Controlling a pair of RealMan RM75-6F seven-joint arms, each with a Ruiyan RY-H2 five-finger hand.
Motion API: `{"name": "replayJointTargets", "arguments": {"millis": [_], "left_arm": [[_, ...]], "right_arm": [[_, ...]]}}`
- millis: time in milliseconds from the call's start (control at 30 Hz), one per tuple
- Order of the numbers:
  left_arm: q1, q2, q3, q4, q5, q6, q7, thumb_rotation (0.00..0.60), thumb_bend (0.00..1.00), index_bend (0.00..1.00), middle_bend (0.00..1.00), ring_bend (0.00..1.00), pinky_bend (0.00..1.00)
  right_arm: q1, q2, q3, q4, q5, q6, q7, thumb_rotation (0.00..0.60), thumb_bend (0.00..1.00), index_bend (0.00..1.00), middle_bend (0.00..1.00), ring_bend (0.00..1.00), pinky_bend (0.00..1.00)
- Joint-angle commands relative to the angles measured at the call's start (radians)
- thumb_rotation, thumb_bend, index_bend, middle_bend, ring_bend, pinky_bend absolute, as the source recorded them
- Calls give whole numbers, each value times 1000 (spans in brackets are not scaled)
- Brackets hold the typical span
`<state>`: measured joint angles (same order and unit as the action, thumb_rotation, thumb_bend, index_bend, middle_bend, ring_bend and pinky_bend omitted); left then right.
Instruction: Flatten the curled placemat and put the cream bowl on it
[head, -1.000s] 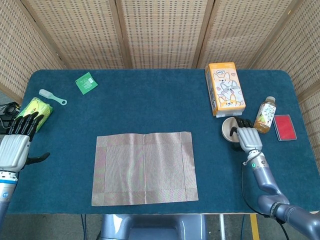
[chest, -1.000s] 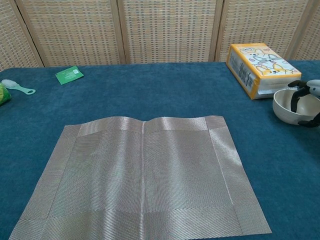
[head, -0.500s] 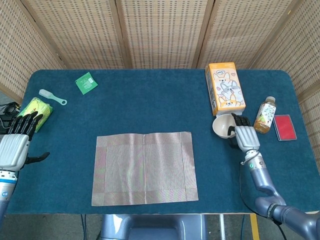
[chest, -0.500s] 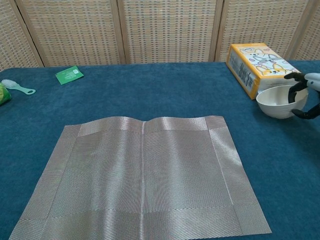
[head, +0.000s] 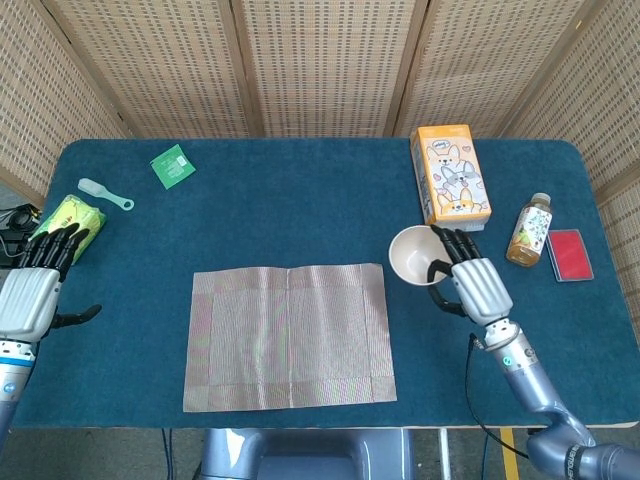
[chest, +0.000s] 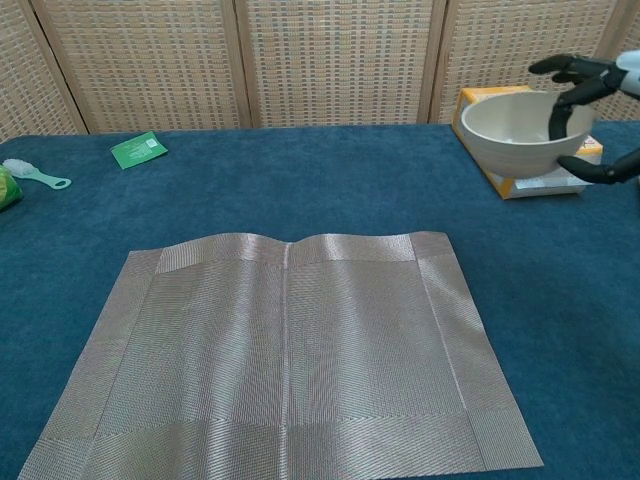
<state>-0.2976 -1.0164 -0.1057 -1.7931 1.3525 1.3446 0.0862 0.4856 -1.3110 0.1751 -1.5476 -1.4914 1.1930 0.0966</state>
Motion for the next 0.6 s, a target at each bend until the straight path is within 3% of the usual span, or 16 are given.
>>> {"name": "replayJointTargets", "arguments": {"millis": [33, 200, 600], "left_arm": [[1, 1, -1, 0, -1, -2, -1, 600, 0, 0, 0, 0, 0], [1, 2, -7, 3, -12, -8, -2, 600, 0, 0, 0, 0, 0], [2, 5, -16, 12, -27, -22, -14, 600, 0, 0, 0, 0, 0]], "right_arm": [[54, 58, -7, -86, -73, -38, 42, 600, 621, 703, 0, 0, 0], [171, 53, -5, -149, -110, -186, 31, 600, 622, 707, 0, 0, 0], [296, -117, -3, -138, -62, -313, -92, 600, 622, 709, 0, 0, 0]]}}
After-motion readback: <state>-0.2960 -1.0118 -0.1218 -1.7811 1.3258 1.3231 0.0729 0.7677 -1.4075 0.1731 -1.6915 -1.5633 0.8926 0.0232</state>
